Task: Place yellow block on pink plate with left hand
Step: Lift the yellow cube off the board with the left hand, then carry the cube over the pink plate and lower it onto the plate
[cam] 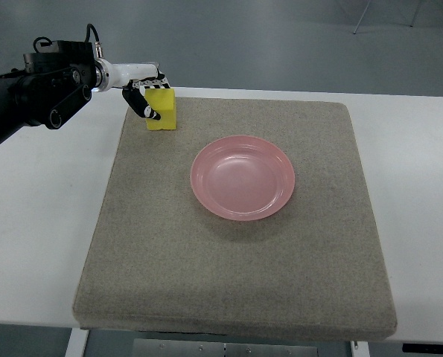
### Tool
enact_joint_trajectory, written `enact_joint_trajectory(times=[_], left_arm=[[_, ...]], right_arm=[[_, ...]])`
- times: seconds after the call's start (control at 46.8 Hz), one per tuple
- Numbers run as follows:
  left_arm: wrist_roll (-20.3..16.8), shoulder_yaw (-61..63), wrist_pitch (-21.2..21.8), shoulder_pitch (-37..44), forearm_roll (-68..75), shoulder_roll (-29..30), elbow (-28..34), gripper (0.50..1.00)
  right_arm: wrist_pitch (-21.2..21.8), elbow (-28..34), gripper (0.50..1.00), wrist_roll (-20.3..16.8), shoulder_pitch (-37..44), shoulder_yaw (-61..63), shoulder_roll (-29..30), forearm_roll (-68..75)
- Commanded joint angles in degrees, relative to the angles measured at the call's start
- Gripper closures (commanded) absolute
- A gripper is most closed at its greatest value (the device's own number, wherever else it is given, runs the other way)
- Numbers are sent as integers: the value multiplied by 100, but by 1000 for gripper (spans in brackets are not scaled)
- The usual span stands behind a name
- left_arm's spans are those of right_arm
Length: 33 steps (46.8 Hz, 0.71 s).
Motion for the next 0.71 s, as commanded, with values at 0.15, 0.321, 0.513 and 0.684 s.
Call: enact_joint_trajectory(times=[0.15, 0.321, 0.513, 0.684], left_arm=[[-322, -88, -910, -394, -80, 34, 69, 1000], [-1359, -80, -1455, -491, -71, 104, -220, 1000], [-1782, -53, -1412, -658, 34, 605, -1397, 1000], [-1782, 0, -719, -693, 552, 728, -2435, 1000]], right_arm=[[0, 0, 576, 2, 0, 0, 0, 0], [0, 0, 576, 2, 0, 0, 0, 0], [0, 0, 576, 2, 0, 0, 0, 0], [0, 0, 576, -7, 0, 0, 0, 0]])
